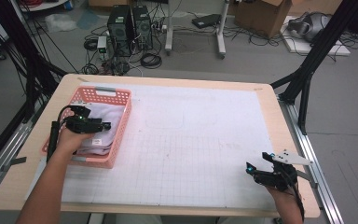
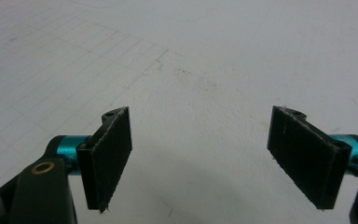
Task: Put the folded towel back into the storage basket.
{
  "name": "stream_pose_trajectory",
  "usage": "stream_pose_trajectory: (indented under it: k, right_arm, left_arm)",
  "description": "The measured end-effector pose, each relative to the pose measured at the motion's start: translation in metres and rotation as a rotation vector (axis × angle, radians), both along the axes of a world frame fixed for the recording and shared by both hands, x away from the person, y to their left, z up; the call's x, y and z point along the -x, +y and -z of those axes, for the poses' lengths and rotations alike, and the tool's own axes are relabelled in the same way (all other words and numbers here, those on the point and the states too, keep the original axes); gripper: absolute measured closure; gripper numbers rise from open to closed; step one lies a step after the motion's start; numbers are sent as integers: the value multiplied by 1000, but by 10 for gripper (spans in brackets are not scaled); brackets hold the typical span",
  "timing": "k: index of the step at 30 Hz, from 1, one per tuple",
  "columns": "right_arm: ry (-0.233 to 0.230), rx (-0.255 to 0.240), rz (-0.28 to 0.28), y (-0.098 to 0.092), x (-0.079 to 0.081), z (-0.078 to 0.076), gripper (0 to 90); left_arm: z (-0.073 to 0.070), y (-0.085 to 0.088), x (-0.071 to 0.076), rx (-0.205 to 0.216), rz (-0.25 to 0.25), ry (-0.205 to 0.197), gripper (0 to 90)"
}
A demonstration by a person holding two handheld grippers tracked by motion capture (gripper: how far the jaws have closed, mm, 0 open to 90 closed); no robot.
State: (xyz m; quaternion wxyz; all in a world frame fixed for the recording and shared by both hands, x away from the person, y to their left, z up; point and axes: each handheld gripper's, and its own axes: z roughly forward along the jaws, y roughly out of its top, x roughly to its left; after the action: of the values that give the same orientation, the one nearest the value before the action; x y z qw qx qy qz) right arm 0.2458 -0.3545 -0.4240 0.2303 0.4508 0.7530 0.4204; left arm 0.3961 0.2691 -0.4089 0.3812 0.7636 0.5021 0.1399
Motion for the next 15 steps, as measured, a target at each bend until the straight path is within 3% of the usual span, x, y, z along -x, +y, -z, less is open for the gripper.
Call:
stream_pose_trajectory:
  k: [7, 9, 12, 15]
  right_arm:
    - [4, -2, 3, -2, 1, 0, 206]
    - [-3, -3, 4, -2, 2, 0, 206]
    - [-3, -8, 10, -4, 2, -1, 206]
    - [-7, -9, 11, -4, 3, -1, 206]
  left_arm:
    - [-2, 11, 0, -58, -118, 23, 341]
    - [-5, 14, 1, -63, -142, 8, 329]
    - [-14, 22, 8, 1, -168, -57, 326]
    - [-30, 33, 22, 143, -193, -190, 314]
